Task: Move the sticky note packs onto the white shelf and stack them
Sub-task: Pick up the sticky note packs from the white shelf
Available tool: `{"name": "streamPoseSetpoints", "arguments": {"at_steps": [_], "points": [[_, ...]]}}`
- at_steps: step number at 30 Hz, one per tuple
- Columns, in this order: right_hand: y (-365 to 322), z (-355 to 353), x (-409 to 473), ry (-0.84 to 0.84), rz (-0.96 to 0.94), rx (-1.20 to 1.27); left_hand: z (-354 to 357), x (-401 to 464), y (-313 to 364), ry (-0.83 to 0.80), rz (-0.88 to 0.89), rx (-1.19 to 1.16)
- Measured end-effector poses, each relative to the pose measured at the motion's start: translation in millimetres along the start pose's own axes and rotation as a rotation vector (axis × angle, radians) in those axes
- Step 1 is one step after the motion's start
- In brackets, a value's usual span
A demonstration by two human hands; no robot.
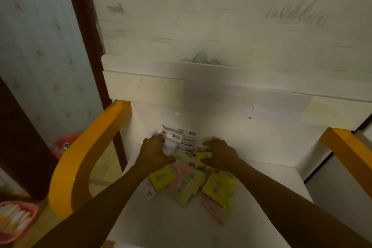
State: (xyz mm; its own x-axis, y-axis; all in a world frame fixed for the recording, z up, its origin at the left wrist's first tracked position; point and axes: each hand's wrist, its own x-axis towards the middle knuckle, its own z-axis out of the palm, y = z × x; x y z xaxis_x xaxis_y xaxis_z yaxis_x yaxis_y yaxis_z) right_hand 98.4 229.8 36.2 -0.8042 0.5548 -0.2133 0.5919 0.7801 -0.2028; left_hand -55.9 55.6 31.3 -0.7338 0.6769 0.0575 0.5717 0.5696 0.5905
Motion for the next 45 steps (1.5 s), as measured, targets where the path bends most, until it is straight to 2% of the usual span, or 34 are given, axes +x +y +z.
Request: {"name": "streamPoseSetpoints", "arguments": {"at_steps": [5, 14, 23, 33, 37, 45], "points": [[0.1, 13.0, 14.5, -0.154, -0.034, -0.037, -13.3, -18.3, -26.3, -0.026, -0.035, 0.035], [0.1, 21.6, 21.2, -0.189, -0.062, -0.077, -18.9, -40.5, -59.6, 0.010, -0.060, 0.009], [-5.7, 28.3, 19.3, -0.126, -0.033, 0.012, -21.1, -39.6, -66.2, 0.008, -0.040, 0.016], [0.6, 29.8, 14.4, -0.100, -0.011, -0.079, -25.8, -40.3, -57.5, 0.004, -0.013, -0.024], [-0.2, 16.9, 5.0, -0.108, -0.017, -0.027, -30.2, -34.0, -49.1, -0.003, 0.033, -0.037], [19.2, -30.5, -30.9, 0.007, -0.028, 0.020, -34.2, -14.2, -4.5, -0.019, 0.201, -0.050]]}}
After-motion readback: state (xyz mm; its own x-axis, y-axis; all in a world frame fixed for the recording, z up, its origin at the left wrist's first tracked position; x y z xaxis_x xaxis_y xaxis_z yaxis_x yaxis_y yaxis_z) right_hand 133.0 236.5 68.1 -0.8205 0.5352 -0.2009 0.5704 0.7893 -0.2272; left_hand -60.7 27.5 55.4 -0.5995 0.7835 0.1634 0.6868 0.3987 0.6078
